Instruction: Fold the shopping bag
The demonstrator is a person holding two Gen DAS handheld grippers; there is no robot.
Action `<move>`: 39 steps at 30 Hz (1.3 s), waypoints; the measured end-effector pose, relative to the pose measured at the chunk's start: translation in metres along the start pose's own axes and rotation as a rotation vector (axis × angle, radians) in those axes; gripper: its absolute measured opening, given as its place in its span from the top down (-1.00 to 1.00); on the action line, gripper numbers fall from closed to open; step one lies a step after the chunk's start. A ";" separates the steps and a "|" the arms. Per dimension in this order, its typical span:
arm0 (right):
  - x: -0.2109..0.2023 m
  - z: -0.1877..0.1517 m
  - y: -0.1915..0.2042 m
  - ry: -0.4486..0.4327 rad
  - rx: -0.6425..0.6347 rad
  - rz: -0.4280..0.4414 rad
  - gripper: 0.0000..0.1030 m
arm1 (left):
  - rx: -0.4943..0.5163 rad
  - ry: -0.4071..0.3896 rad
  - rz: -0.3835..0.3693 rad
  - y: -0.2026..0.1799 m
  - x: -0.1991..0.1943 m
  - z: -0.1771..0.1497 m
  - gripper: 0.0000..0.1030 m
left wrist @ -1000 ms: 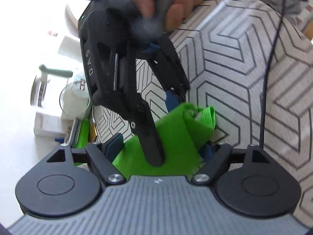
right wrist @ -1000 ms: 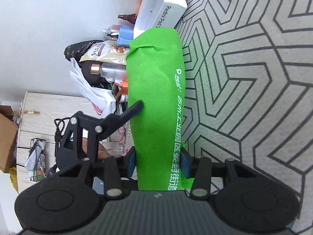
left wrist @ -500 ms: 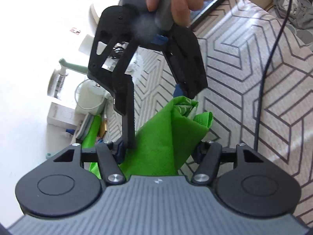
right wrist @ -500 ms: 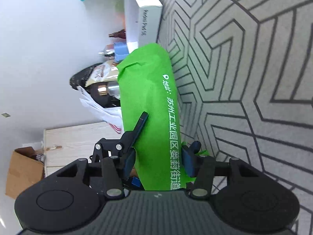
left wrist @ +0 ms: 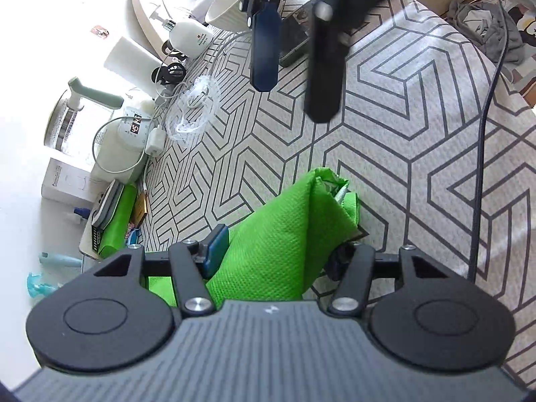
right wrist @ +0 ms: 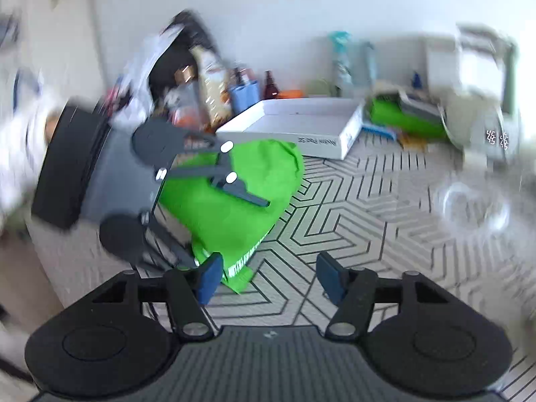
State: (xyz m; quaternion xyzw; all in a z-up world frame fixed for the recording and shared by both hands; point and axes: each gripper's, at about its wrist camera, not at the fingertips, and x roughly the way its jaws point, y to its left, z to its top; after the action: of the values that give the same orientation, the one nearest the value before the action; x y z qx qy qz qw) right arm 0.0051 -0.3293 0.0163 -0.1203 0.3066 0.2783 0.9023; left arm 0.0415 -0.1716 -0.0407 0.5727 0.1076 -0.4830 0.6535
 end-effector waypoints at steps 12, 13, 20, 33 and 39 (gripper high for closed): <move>0.057 -0.010 0.083 0.022 -0.495 -0.184 -0.05 | -0.029 -0.018 0.005 0.008 0.005 -0.007 -0.08; 0.062 -0.010 0.086 0.019 -0.520 -0.204 -0.04 | -0.031 -0.019 0.005 0.008 0.005 -0.007 -0.08; 0.066 0.000 0.088 -0.056 -0.476 -0.205 0.36 | -0.123 -0.056 -0.009 0.027 -0.015 -0.019 -0.07; 0.011 0.039 0.044 -0.255 -0.113 0.144 0.62 | -0.519 -0.279 0.036 0.042 -0.094 -0.066 -0.01; -0.015 0.031 0.049 -0.431 -0.113 0.217 0.47 | -0.730 -0.429 -0.064 0.056 -0.118 -0.091 -0.01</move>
State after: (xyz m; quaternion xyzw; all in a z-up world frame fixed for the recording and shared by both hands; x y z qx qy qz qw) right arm -0.0174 -0.2835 0.0476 -0.0749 0.1020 0.4096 0.9034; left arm 0.0610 -0.0405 0.0479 0.1865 0.1511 -0.5415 0.8057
